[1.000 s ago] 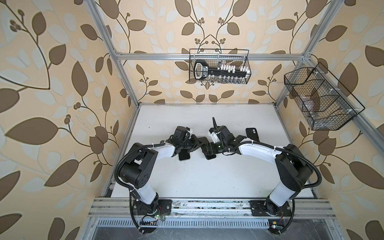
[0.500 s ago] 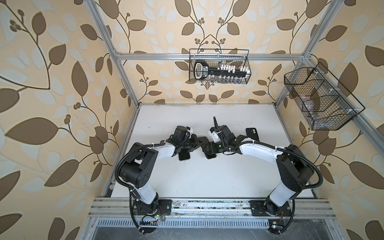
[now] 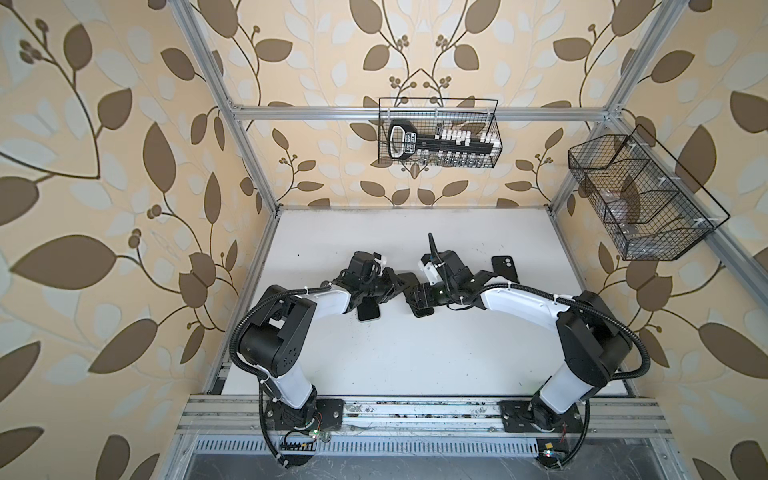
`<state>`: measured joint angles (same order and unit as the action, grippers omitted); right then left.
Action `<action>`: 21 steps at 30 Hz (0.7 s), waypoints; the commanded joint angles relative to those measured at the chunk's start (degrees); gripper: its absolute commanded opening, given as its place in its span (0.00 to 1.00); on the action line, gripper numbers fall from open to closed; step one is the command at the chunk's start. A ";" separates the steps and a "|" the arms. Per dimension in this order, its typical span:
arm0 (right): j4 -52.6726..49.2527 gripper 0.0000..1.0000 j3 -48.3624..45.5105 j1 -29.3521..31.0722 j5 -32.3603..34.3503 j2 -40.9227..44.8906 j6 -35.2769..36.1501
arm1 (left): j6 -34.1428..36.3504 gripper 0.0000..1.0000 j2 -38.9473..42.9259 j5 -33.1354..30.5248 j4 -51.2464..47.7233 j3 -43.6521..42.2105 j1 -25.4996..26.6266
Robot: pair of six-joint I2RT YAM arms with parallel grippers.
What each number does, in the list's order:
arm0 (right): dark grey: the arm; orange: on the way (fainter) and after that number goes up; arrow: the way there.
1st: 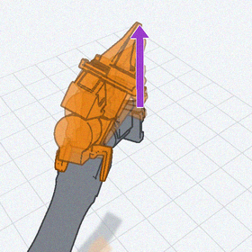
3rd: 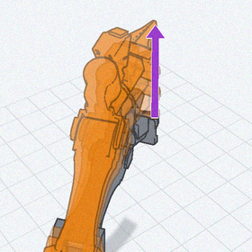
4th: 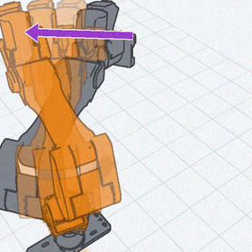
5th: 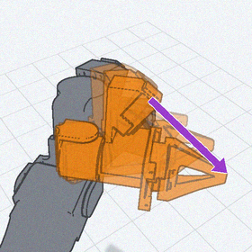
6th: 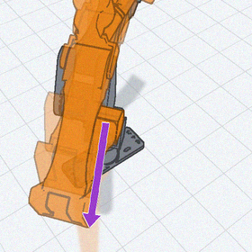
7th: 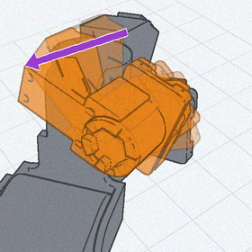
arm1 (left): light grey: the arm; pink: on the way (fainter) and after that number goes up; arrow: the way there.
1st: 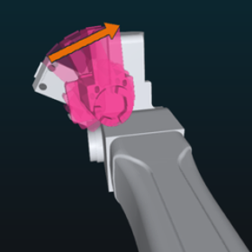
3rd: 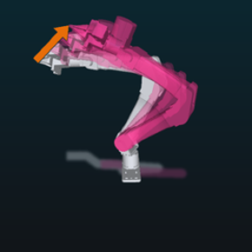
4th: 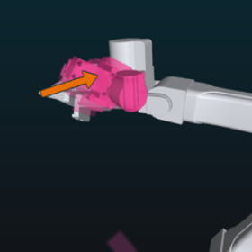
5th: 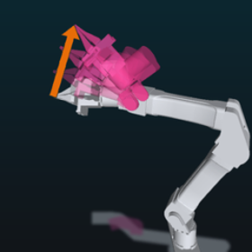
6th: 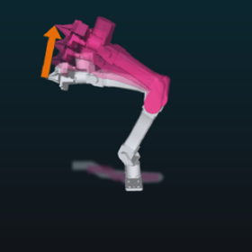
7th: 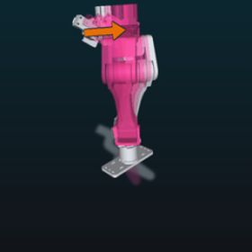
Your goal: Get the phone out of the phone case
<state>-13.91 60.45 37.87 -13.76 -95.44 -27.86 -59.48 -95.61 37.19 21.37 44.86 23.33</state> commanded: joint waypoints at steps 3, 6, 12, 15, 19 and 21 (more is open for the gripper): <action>1.61 0.84 -1.03 0.67 0.04 4.02 1.18 | -1.46 0.00 3.21 -1.20 2.41 0.91 0.57; 1.70 0.86 -1.27 0.50 -0.52 5.27 1.34 | -1.42 0.00 3.74 -1.68 1.91 1.28 0.49; 3.53 0.89 -4.23 -1.30 -1.21 10.38 -0.36 | -2.08 0.00 4.99 -2.62 1.94 2.51 -0.02; 6.17 0.88 -7.03 -3.07 -3.11 14.05 -2.52 | -3.14 0.00 6.55 -3.45 2.87 2.95 -0.47; 10.36 0.85 -11.32 -5.59 -6.45 19.51 -7.31 | -4.53 0.00 9.73 -6.23 4.60 2.78 -0.66; 11.18 0.85 -12.81 -6.17 -6.72 22.53 -8.90 | -5.68 0.00 11.22 -7.89 6.31 2.40 -0.74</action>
<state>-6.37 49.32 32.10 -17.80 -76.20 -32.95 -62.81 -89.34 31.20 21.08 45.04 23.16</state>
